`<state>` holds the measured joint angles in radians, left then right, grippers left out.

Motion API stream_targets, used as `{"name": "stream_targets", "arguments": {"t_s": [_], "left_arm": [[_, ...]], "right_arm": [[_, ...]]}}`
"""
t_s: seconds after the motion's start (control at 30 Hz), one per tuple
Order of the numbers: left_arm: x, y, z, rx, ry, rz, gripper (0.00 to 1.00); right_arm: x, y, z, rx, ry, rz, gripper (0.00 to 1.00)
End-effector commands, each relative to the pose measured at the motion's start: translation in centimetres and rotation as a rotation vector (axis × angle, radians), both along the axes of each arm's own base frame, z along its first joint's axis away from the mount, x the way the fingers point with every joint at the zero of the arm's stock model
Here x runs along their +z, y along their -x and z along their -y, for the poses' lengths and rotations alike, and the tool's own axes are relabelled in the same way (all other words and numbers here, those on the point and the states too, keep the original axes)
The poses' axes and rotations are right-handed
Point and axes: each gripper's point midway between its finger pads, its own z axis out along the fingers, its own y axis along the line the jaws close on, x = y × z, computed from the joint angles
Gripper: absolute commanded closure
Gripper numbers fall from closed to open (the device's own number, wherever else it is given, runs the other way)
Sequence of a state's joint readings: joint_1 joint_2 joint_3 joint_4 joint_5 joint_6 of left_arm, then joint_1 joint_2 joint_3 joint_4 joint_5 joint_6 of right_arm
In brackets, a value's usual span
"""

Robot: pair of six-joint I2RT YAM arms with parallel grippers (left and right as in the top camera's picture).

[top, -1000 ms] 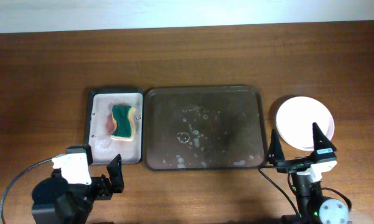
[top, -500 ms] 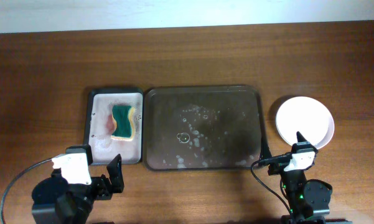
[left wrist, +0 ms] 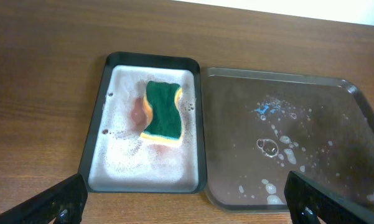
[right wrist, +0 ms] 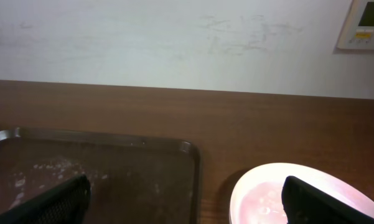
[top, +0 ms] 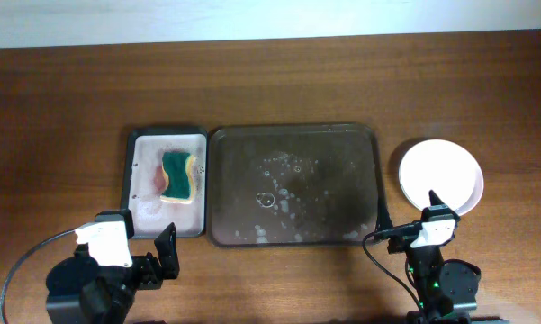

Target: Clean dirty plates on tray and stack at the side

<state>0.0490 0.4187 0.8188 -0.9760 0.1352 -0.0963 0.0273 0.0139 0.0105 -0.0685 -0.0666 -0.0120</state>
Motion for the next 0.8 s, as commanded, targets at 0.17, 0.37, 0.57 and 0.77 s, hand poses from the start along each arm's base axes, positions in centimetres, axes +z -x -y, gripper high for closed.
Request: {"name": "stream_targets", "arguments": {"t_s": [0.17,0.37,0.57,0.77], "left_arm": [[-0.1,0.0,0.0,-0.012,-0.012,0.002,0.01],[-0.1,0.0,0.0,-0.012,-0.013,0.002,0.01],[-2.2,0.2,0.0,-0.013,-0.027,-0.007,0.01],[-4.9,-2.1,1.5,-0.081,-0.032,0.193,0.01]], "right_arm": [[-0.2,0.0,0.1,-0.008,0.008,0.000,0.01],[-0.2,0.0,0.1,-0.008,0.008,0.000,0.01],[-0.2,0.0,0.1,-0.008,0.008,0.000,0.01],[-0.2,0.0,0.1,-0.008,0.008,0.000,0.01]]}}
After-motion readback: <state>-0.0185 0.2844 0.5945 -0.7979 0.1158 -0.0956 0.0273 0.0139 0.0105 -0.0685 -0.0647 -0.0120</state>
